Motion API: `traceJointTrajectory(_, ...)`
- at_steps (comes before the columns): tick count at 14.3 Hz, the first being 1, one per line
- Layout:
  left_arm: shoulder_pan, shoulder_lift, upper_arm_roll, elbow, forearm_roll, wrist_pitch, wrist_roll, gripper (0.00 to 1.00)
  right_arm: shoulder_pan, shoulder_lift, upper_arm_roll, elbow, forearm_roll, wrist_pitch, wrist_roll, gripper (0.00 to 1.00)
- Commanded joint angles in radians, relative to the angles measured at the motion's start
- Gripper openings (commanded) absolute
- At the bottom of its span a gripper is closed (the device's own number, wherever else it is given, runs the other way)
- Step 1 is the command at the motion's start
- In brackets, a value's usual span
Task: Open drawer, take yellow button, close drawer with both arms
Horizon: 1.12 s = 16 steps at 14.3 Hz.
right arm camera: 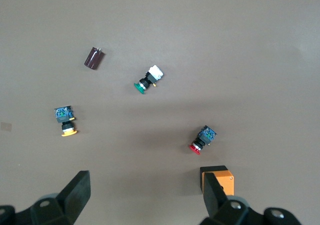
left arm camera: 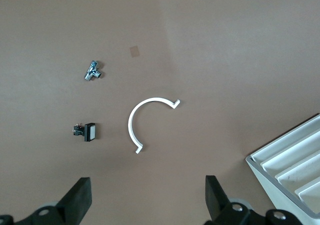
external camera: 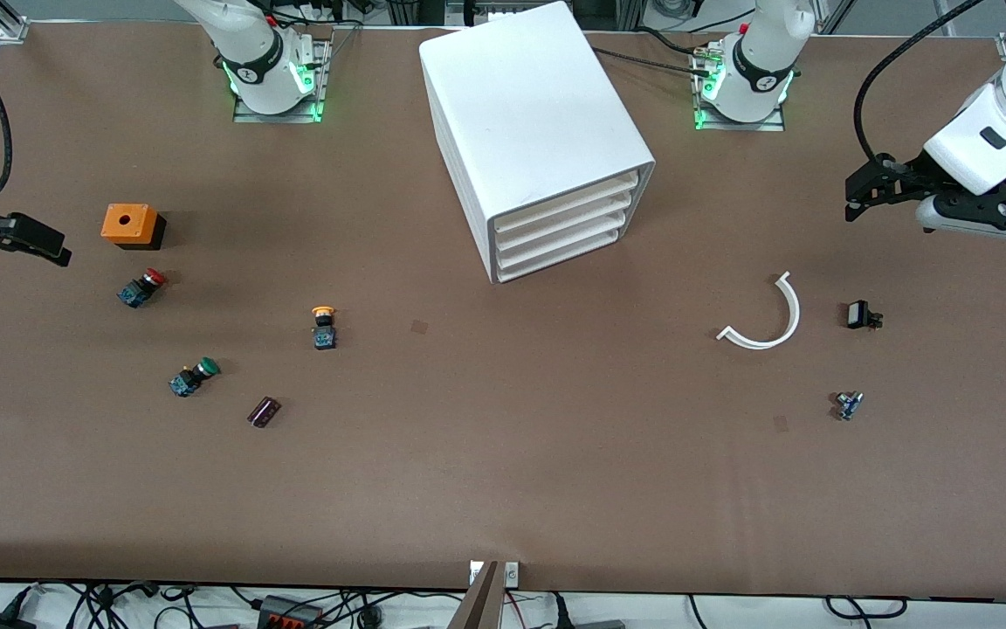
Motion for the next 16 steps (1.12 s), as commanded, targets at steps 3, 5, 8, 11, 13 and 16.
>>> traceJointTrajectory(3, 0.002, -0.015, -0.001, -0.011, -0.014, -0.001, 0.021, 1.0, 0.003, -0.032, 0.004, -0.036, -0.011, -0.016, -0.012, 1.0)
traceJointTrajectory(5, 0.002, -0.017, -0.001, -0.011, -0.014, -0.001, 0.02, 1.0, 0.003, -0.037, 0.004, -0.039, -0.011, -0.016, -0.015, 1.0)
traceJointTrajectory(8, 0.002, -0.017, -0.002, -0.01, -0.014, -0.004, 0.021, 1.0, 0.003, -0.037, 0.004, -0.042, -0.011, -0.008, -0.015, 1.0)
traceJointTrajectory(11, 0.002, -0.015, -0.002, -0.01, -0.014, -0.006, 0.021, 1.0, 0.003, -0.038, 0.004, -0.048, -0.011, 0.0, -0.015, 1.0)
traceJointTrajectory(13, 0.002, -0.015, -0.002, -0.01, -0.014, -0.006, 0.021, 1.0, 0.005, -0.037, 0.006, -0.048, -0.013, 0.007, -0.015, 1.0)
traceJointTrajectory(16, 0.002, -0.015, -0.002, -0.01, -0.014, -0.006, 0.023, 1.0, 0.015, -0.035, 0.006, -0.048, -0.011, 0.007, -0.015, 1.0)
